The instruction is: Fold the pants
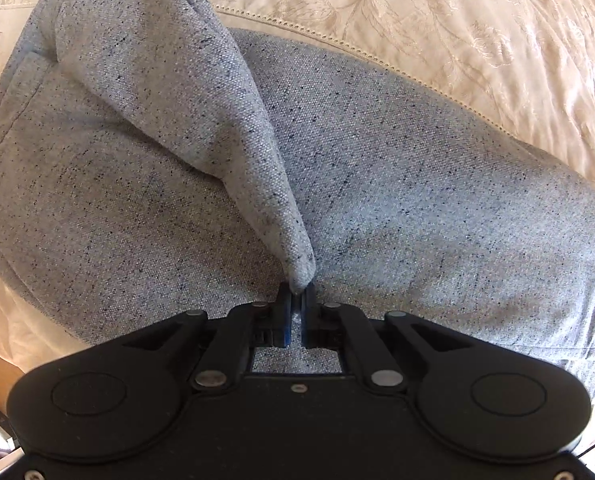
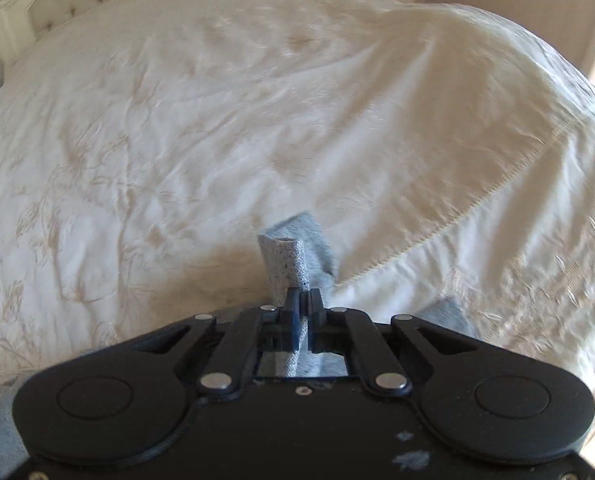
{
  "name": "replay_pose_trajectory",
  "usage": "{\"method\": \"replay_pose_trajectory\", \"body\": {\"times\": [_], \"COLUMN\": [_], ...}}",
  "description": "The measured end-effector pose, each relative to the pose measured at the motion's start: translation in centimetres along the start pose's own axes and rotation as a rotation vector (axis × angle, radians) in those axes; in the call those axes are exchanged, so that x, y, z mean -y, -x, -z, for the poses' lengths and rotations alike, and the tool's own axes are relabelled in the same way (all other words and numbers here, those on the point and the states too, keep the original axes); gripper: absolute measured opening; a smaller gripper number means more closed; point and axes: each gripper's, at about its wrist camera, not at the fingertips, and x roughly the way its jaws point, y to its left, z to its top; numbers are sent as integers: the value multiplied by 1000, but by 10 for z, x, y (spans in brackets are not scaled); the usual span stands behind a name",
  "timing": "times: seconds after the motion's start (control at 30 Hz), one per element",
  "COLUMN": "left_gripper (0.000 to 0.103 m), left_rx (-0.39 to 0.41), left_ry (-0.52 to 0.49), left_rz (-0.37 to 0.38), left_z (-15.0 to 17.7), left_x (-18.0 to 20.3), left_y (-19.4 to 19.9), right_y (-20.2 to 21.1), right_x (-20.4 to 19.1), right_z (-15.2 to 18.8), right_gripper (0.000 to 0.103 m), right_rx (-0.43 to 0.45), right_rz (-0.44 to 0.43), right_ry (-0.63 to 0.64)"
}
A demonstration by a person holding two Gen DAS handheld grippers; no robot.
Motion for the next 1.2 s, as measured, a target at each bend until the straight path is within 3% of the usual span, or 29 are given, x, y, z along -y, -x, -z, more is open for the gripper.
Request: {"method": "replay_pose_trajectory", "body": {"times": [0.2,0.33,0.4,0.47,0.53,0.6,0.7,0.83,0.9,0.97,1.0,1.2], "left_gripper": [4,4,4,4,4,4,4,4,4,4,4,4], "left_rx": [48,106,121,134,141,143,133,131,131,129,129,162], "left_ry": [-37,-65,-77,-84,-89,-91,-81,-60,-52,-39,-31,-13], "left_rz": [21,60,71,73,64,53,27,26,25,31,35,47], "left_z": [3,6,3,1,0,3,7,8,7,5,4,3], "left_x": [-4,-3,-3,-2,-2,-1,7,8,8,7,4,-5], "left_y": [17,38,49,55,59,58,54,45,42,41,43,64], "right_y": [-6,-11,-13,-16,-16,-23,-43,-54,-57,-60,-58,-25], "right_x": [79,97,99,103,108,109,115,117,116,111,109,89], "right_z": [37,50,52,53,55,57,59,59,57,52,50,32], "right_gripper": [2,1,2,8,25,30,31,32,32,25,7,6], "right_rx": [-108,-139,-147,-159,-145,-150,-194,-173,-170,-168,-164,-88], "right_rz": [50,60,20,-32,-48,-49,-62,-91,-95,-106,-106,-132], "right_ry": [-210,-251,-267,-308,-356,-380,-438,-498,-513,-487,-469,-328]}}
